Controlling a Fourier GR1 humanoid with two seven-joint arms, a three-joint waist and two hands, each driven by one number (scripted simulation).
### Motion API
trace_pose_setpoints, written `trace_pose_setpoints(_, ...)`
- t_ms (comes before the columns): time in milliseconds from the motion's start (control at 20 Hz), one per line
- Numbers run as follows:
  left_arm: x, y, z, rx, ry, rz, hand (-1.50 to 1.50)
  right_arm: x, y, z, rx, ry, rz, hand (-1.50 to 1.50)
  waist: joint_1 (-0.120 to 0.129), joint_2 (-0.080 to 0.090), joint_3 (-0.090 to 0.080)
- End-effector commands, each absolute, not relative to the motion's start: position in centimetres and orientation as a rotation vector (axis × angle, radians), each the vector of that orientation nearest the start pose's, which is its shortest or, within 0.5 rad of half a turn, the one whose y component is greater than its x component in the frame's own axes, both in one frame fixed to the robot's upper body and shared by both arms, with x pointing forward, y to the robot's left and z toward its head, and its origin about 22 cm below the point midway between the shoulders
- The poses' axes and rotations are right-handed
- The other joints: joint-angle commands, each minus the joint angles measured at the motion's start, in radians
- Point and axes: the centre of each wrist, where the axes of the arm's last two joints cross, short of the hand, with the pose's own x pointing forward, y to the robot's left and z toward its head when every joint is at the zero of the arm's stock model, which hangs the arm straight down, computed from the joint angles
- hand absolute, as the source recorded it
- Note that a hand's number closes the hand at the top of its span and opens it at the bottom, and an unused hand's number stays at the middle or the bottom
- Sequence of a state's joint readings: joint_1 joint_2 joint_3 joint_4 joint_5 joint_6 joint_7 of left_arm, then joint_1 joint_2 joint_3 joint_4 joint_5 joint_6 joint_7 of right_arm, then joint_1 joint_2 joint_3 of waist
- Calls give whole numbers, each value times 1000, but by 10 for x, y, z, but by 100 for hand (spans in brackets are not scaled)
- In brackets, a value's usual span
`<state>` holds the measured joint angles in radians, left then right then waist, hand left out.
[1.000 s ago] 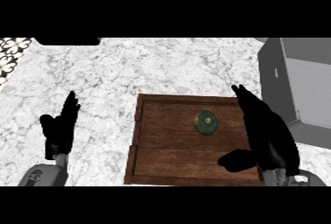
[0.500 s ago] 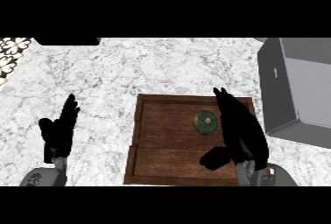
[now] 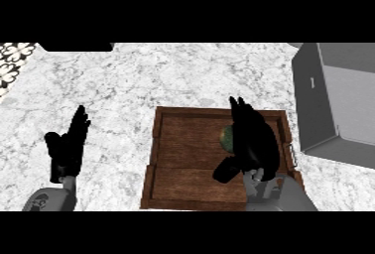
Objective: Pick the squash from the tray and place it in the cardboard box
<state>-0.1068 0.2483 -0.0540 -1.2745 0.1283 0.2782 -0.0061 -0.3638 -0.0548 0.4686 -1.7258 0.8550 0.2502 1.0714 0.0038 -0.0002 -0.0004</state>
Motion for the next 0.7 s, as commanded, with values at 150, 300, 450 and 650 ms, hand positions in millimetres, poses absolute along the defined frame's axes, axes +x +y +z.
trace_pose_setpoints(150,259,268,-30,296,-1374,71,0,276,-92,115,-876,-902,807,-150,-1,0,0)
trace_pose_setpoints(300,270,282,-35,310,-1388,61,0,264,-88,103,-876,-861,829,-150,-8,1,0)
trace_pose_setpoints(450,265,267,-29,302,-1380,71,0,277,-85,85,-893,-830,828,-150,0,0,0)
trace_pose_setpoints(650,258,283,-34,300,-1374,67,0,277,-93,79,-922,-824,852,-150,-3,0,0)
